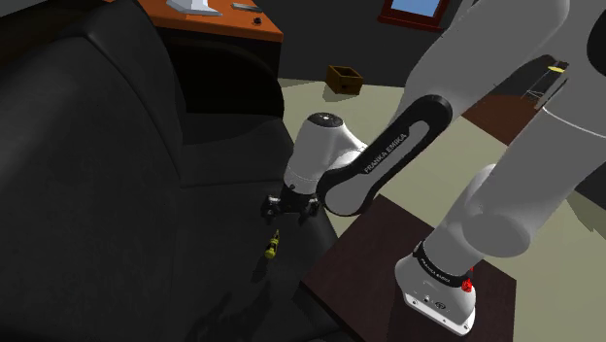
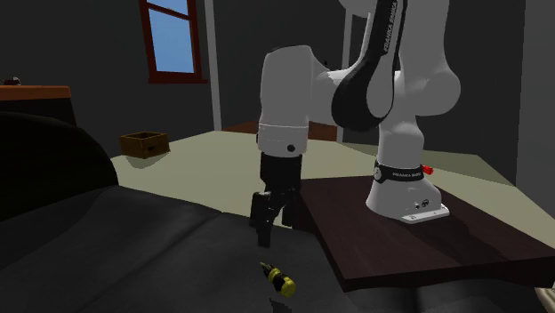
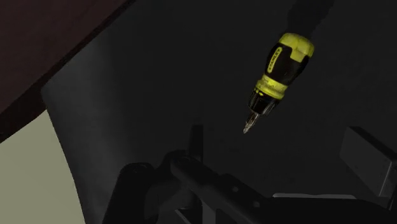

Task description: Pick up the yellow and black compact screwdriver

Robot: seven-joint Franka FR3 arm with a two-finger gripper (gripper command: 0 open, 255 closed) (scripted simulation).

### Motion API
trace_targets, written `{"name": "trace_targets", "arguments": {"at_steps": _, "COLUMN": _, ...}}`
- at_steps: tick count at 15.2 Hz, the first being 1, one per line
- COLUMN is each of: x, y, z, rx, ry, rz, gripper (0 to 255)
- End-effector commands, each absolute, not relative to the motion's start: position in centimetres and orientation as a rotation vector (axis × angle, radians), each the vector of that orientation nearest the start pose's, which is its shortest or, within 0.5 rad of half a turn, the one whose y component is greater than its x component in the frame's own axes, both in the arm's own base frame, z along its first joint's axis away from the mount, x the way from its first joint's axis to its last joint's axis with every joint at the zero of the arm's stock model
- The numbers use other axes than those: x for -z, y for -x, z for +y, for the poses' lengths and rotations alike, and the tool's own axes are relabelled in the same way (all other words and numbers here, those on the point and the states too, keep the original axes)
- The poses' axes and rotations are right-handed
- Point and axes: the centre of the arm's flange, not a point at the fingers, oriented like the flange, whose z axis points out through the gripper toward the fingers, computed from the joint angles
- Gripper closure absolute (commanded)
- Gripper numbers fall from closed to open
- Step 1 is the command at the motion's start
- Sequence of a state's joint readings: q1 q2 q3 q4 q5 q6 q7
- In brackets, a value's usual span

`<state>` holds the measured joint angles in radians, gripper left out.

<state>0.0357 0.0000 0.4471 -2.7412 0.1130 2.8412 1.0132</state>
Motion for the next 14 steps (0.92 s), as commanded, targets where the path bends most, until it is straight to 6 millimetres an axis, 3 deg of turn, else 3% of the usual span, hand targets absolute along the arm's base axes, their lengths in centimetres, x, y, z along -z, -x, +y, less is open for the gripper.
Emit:
{"name": "trace_targets", "arguments": {"at_steps": 1, "x": -20.8, "y": -37.1, "z": 19.4, "rx": 0.078, "ry": 2.861, "rz": 1.004, "gripper": 0}}
{"name": "trace_targets", "arguments": {"at_steps": 11, "x": -16.4, "y": -37.2, "z": 19.7, "rx": 0.080, "ry": 2.855, "rz": 1.015, "gripper": 0}}
{"name": "trace_targets", "arguments": {"at_steps": 12, "x": -16.4, "y": -37.3, "z": 19.8, "rx": 0.080, "ry": 2.855, "rz": 1.015, "gripper": 255}}
{"name": "trace_targets", "arguments": {"at_steps": 14, "x": -16.4, "y": -37.3, "z": 19.7, "rx": 0.080, "ry": 2.855, "rz": 1.015, "gripper": 255}}
